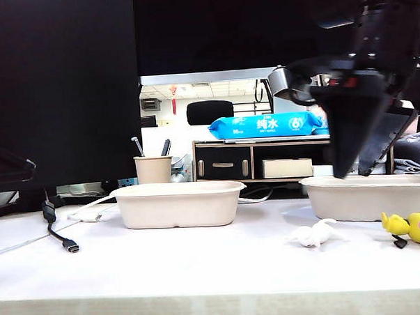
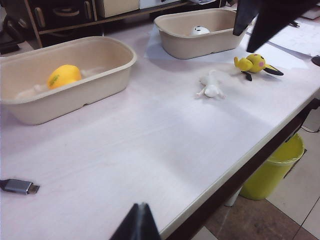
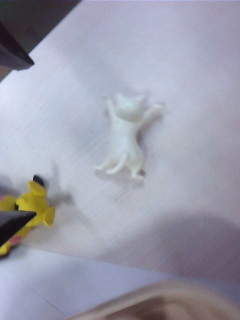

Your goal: Put the dolls with similar colors into the same paper box, while dolls with different colors go into separate paper boxes.

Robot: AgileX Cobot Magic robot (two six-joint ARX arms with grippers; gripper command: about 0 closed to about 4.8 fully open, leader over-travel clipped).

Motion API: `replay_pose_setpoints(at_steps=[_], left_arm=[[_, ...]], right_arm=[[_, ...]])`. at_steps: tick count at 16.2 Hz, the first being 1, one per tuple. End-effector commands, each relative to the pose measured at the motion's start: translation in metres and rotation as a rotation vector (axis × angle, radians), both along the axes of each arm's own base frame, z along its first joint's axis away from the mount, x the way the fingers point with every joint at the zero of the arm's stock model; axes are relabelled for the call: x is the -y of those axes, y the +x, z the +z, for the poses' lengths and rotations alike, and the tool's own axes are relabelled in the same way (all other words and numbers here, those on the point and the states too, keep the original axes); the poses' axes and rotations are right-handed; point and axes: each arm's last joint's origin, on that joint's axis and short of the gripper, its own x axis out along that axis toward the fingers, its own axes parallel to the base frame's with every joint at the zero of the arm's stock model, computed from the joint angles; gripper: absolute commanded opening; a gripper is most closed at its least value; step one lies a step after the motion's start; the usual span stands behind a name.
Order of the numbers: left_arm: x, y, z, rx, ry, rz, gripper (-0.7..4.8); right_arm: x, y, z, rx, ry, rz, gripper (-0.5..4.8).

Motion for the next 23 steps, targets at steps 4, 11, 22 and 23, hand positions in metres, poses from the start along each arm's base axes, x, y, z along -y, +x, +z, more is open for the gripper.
replay_pose_setpoints(at_steps=[4,11,22,23], left_arm=[[0.0,0.0,0.001,0.008,-0.004,-0.001,-0.06],[0.0,0.0,0.001,0.007,-0.004,-0.001,-0.06],[0.0,0.0,0.001,0.008,-0.004,-0.001,-0.06],[0.0,0.0,0.001,0.008,-0.004,-0.001,-0.06]], right_arm=[[-0.005,0.01,-0.015,0.035,-0.046,0.264,4.68],[-0.023,0.028,-0.048,0.021,-0.036,0.275,4.67],[-0.042,0.029,-0.075,-0.015,-0.135,0.274,3.77],[-0.042,0.028,-0.075,-0.016,-0.146,0.272,3.77]])
